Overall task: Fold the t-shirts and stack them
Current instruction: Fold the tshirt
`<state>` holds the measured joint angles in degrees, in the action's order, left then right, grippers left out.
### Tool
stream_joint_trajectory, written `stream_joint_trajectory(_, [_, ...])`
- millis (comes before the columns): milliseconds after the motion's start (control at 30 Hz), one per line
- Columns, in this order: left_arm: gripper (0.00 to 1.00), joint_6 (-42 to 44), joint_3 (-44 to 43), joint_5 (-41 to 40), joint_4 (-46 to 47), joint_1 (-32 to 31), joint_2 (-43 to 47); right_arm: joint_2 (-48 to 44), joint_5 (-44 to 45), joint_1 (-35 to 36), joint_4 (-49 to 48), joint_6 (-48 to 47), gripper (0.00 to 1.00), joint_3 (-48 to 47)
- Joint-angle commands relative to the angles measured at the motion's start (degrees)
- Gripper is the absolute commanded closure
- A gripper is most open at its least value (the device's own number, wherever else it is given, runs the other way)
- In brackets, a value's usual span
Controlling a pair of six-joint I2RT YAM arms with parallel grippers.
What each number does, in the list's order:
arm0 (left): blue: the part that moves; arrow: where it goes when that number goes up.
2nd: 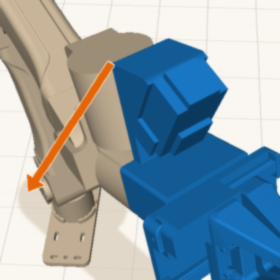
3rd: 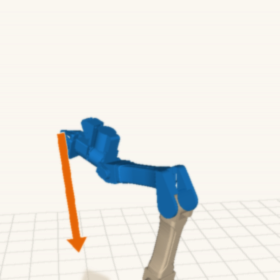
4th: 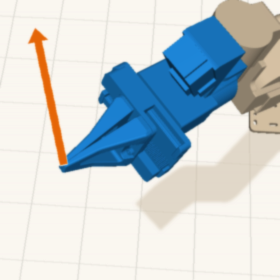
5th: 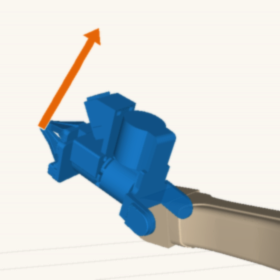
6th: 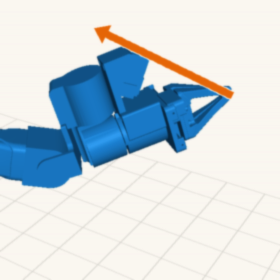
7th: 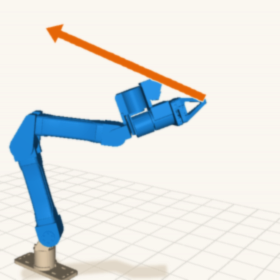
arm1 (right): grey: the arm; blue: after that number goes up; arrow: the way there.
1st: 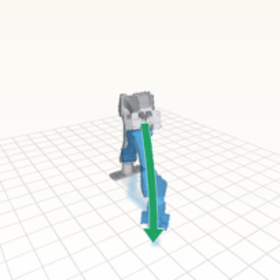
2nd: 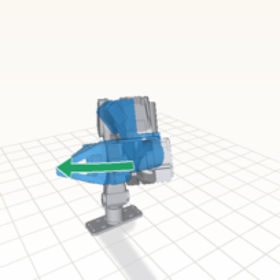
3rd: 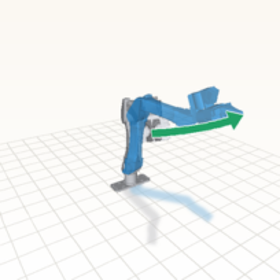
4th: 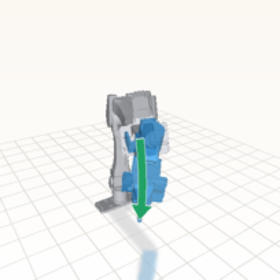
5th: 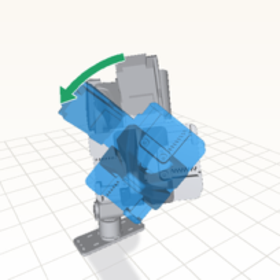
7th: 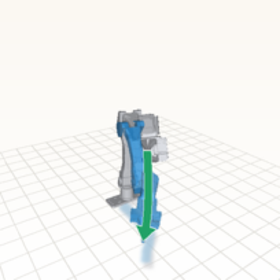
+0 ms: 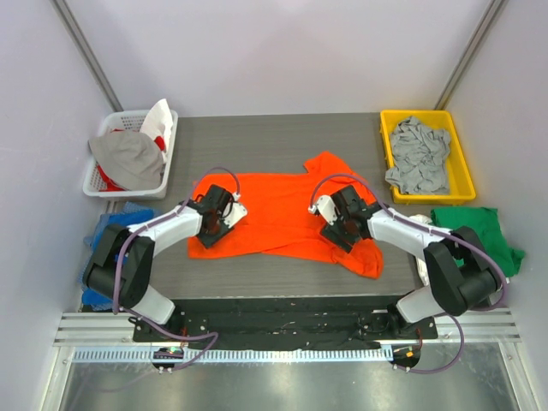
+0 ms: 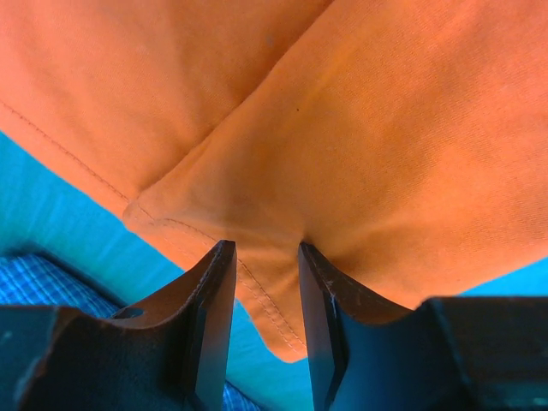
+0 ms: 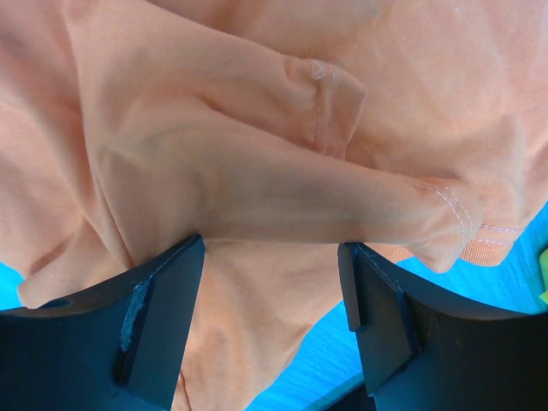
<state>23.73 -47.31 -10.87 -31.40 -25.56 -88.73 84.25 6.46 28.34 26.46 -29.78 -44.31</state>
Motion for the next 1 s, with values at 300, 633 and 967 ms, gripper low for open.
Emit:
stream_joint_trajectory(300, [0.59,-2.19,6.18,2.7,-12.19,-0.63,3.91,-3.39,-0.22,0.58,9.75,-1.07,0.26,5.9])
stream_joint_trajectory(633, [0.59,-1.4,6.18,0.77,-12.46,-0.63,5.41,-6.46,-0.22,1.19,13.27,-2.12,0.26,7.75])
stream_joint_trajectory(967, [0.57,-2.37,-0.41,2.26,-15.36,-0.63,10.06,-9.89,1.27,1.28,16.43,-1.6,0.25,1.53])
